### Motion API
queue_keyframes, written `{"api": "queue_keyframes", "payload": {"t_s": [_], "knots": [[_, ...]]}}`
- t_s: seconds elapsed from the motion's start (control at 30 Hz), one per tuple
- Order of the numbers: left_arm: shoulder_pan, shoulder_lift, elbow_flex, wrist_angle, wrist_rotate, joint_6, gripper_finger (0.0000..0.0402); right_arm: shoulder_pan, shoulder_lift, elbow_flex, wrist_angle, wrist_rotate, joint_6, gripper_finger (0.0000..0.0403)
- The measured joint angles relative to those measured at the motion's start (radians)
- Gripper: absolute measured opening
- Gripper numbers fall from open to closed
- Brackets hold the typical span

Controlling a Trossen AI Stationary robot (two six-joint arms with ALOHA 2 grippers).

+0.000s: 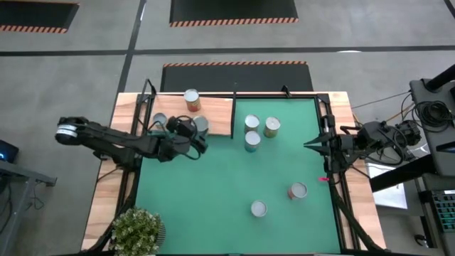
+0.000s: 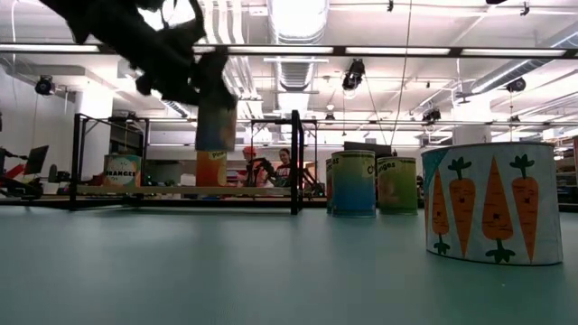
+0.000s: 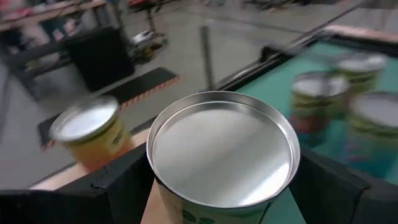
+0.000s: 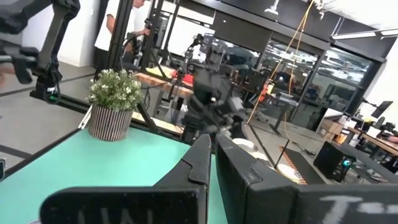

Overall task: Pick and place cans onto a shelf
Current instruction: Put the canned peaches on the shelf

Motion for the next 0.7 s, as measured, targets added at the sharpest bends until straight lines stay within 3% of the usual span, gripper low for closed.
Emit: {"api": "queue_keyframes", "payload": {"t_s": [0.3,0.7], "knots": [[0.116,0.085,-0.027,0.056,0.024,-0.066,0.0304,0.000,0.000,0.000,0.000,0.000,-0.002,0.0013],[0.138,0.151,-0.022,0.062,0.022,-0.067,0.0304,0.000,0.000,0.000,-0.001,0.000,-0.007,0.0013]]}}
